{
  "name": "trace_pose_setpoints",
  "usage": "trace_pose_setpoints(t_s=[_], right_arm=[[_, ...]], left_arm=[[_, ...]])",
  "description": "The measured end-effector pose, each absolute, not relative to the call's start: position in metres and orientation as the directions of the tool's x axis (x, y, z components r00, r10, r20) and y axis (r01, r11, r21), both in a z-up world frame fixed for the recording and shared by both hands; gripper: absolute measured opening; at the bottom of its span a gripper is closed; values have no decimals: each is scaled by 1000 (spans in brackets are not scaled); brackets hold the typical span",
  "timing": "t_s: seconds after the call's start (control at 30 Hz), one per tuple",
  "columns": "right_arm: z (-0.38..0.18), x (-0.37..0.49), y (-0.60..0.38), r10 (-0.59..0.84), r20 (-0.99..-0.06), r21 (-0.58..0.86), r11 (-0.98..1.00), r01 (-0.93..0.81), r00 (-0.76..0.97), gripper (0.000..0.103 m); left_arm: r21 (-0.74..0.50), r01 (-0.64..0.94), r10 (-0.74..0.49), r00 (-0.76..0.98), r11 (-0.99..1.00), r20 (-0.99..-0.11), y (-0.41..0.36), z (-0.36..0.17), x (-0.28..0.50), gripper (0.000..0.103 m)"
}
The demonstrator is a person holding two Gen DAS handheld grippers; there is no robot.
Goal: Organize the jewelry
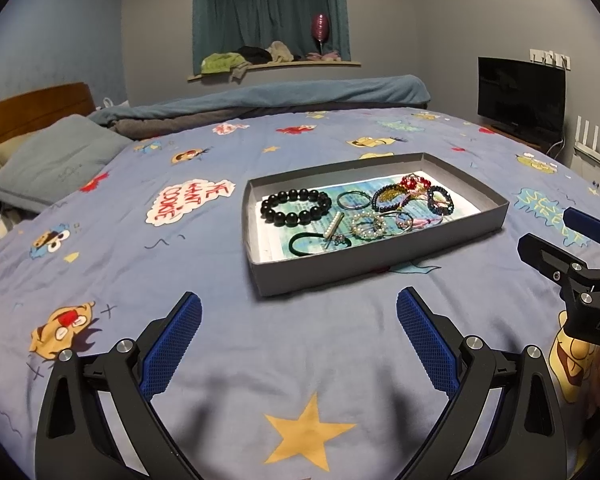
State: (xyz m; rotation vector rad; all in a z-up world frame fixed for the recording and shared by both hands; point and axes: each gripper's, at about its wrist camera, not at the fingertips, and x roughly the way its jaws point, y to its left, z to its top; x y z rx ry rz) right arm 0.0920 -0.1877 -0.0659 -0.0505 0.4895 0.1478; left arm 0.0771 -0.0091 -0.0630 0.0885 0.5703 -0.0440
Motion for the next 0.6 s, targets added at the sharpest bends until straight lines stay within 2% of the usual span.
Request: trace_pose_setpoints(t_s=[0.6], right_arm=[[-67, 92, -188, 128, -472, -15, 988, -154, 872, 97]], left_arm=[[72, 65, -15, 840, 995, -543, -8, -65, 77, 97]])
